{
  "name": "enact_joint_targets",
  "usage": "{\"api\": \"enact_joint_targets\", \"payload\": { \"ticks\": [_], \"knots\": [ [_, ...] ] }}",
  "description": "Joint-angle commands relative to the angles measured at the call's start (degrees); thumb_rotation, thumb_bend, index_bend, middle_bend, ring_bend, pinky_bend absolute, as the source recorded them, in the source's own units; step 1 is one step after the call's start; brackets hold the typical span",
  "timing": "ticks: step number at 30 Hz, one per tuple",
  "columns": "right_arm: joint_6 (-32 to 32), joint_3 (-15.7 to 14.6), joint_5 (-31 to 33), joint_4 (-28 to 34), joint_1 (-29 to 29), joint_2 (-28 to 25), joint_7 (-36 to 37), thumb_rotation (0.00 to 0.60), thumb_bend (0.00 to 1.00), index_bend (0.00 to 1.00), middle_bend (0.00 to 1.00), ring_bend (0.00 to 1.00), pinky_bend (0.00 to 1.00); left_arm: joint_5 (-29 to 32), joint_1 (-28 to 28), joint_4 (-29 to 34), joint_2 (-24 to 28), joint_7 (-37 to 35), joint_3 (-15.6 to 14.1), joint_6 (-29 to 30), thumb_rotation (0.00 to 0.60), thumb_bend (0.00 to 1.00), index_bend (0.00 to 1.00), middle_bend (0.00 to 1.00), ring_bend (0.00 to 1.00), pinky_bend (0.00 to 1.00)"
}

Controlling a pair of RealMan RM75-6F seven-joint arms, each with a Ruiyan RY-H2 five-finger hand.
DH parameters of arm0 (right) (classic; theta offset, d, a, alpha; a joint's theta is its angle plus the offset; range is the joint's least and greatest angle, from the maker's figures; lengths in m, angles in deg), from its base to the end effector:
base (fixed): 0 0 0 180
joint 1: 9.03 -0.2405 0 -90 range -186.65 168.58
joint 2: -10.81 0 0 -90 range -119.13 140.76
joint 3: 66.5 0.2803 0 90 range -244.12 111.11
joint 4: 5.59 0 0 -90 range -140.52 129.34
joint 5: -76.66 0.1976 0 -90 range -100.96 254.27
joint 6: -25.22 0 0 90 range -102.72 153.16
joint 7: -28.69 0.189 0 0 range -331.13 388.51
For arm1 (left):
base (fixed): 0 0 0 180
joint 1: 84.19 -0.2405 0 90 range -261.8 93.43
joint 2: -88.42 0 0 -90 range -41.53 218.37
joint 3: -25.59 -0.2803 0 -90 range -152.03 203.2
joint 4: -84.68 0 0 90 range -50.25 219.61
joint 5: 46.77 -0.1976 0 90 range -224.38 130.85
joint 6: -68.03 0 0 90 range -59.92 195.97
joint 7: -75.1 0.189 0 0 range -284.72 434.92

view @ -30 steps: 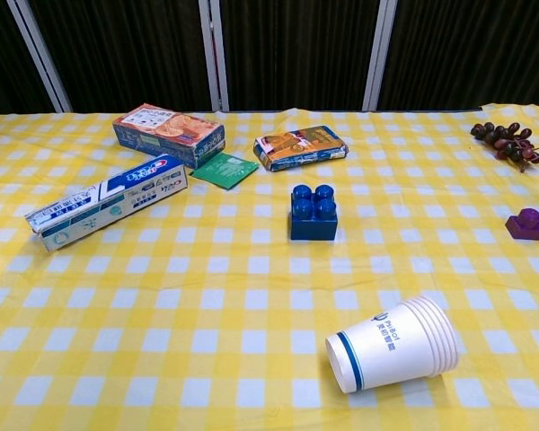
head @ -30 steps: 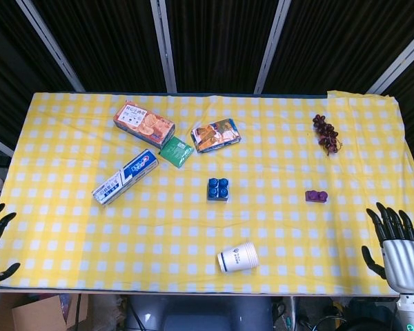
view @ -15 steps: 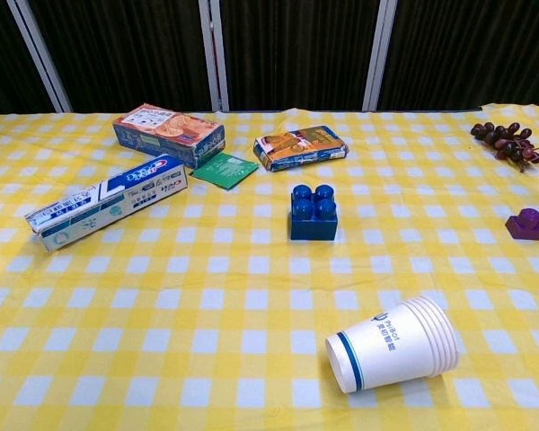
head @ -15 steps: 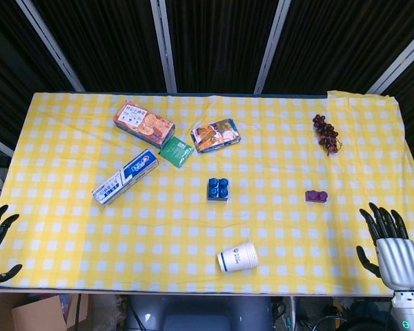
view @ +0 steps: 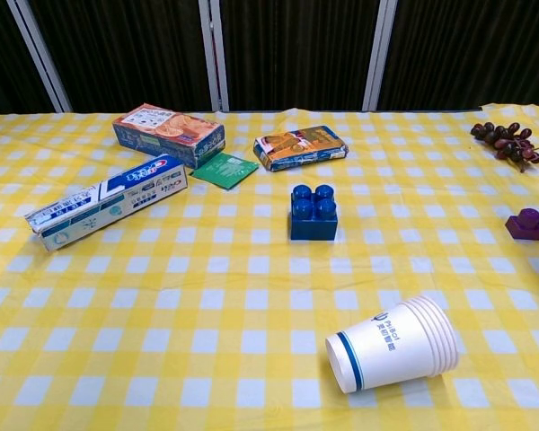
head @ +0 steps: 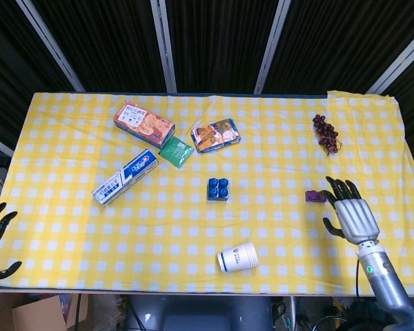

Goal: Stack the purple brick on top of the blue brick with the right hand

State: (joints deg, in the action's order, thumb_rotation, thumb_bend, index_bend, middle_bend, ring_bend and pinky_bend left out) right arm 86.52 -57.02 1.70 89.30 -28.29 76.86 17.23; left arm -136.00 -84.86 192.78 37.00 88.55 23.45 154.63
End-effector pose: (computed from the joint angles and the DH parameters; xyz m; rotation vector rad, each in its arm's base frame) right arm -0.2896 -0.3192 0.1235 1.6228 -0.9648 0.7605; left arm -0.3010 0.1776 0.2152 -1.4704 -0.8471 -0.6872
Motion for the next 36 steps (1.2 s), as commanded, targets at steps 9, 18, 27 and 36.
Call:
{"api": "enact_joint_targets", "payload": {
  "ticks": [9, 18, 27, 36],
  "knots": [
    [-11.95, 2.01, 10.49, -10.65, -9.16, 6.22, -4.89, 0.600, 0.44, 0.28, 0.00, 0.00, 0.00, 2.41, 0.08, -0.35, -0.22, 0.80, 0.80, -0.12, 0.600, 0.00, 0.12, 0.00, 0.00, 0.04],
    [-15.49, 1.19, 11.46, -17.39, -12.25, 10.15, -2.99, 0.600, 0.44, 0.30, 0.00, 0.00, 0.00, 4.53, 0.36, -0.43, -0.83, 2.68, 1.35, -0.68, 0.600, 0.00, 0.12, 0.00, 0.00, 0.04],
    [-17.38, -0.03, 10.81, -22.97, -13.52, 13.02, 0.13, 0.600, 0.44, 0.30, 0.00, 0.00, 0.00, 5.21, 0.33, -0.51, -1.06, 3.68, 1.45, -0.56, 0.600, 0.00, 0.12, 0.00, 0.00, 0.04],
    [-18.97, -1.01, 10.08, -28.15, -14.14, 15.13, 3.28, 0.600, 0.44, 0.30, 0.00, 0.00, 0.00, 5.13, 0.25, -0.35, -1.38, 4.96, 1.33, -0.26, 0.600, 0.00, 0.12, 0.00, 0.00, 0.04]
  ]
}}
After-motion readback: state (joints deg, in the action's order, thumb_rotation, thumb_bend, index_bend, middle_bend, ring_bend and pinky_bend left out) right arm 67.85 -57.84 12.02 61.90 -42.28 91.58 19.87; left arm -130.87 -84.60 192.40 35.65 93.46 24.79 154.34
